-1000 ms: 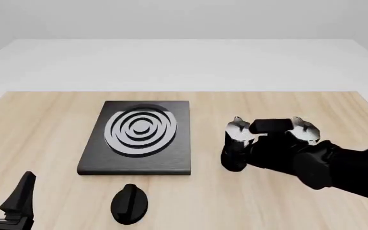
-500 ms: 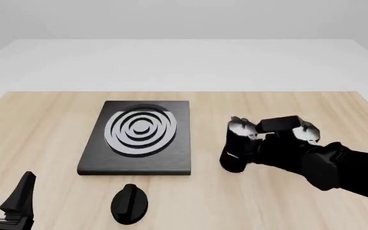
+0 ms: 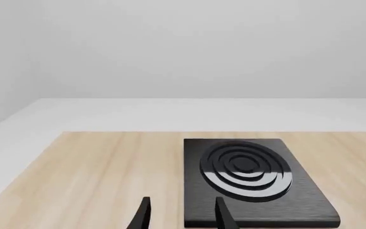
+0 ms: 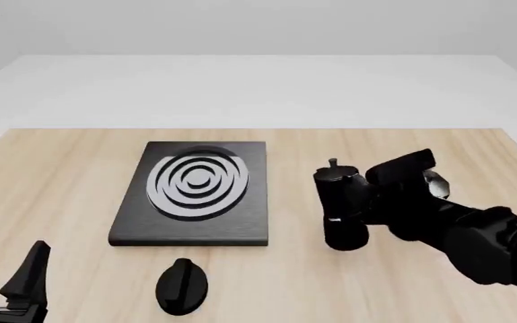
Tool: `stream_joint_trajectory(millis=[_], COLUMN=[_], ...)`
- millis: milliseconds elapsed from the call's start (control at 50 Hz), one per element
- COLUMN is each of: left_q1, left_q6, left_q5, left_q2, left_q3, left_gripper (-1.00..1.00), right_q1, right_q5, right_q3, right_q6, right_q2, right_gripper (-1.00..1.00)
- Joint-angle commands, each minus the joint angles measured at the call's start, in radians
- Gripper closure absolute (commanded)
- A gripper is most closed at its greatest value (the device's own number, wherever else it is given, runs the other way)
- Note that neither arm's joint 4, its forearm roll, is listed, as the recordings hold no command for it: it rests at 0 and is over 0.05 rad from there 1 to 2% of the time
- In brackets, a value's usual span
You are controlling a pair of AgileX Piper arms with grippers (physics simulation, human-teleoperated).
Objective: Put both moka pots on the stove.
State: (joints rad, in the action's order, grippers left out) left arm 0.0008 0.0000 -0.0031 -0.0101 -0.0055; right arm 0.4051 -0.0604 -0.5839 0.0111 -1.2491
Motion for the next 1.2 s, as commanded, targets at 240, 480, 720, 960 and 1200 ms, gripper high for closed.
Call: stream_joint_trajectory(millis=[240, 480, 720, 960, 1200], left_q1=[0.000, 0.000, 0.000, 0.000, 0.000], left_q6=[0.000, 0.000, 0.000, 0.000, 0.000], left_q5=[0.000, 0.000, 0.000, 0.000, 0.000], left_q2=[0.000, 0.000, 0.000, 0.000, 0.000], left_q3=[0.000, 0.000, 0.000, 0.000, 0.000], left_gripper=[-1.00, -1.00, -1.00, -1.00, -1.00], right_q1=[0.038, 0.069, 0.115, 0.168, 0.223], right_q5=[-0.208, -0.380, -0.548, -0.671, -0.770], right_q3=[0.026, 0.063, 0.041, -0.029, -0.131], right_q6=[0.031, 0.011, 0.014, 0.042, 0.068], right_q2=[0.121, 0.107, 0.006, -0.131, -0.254], right_gripper=[1.00, 1.00, 1.00, 1.00, 1.00])
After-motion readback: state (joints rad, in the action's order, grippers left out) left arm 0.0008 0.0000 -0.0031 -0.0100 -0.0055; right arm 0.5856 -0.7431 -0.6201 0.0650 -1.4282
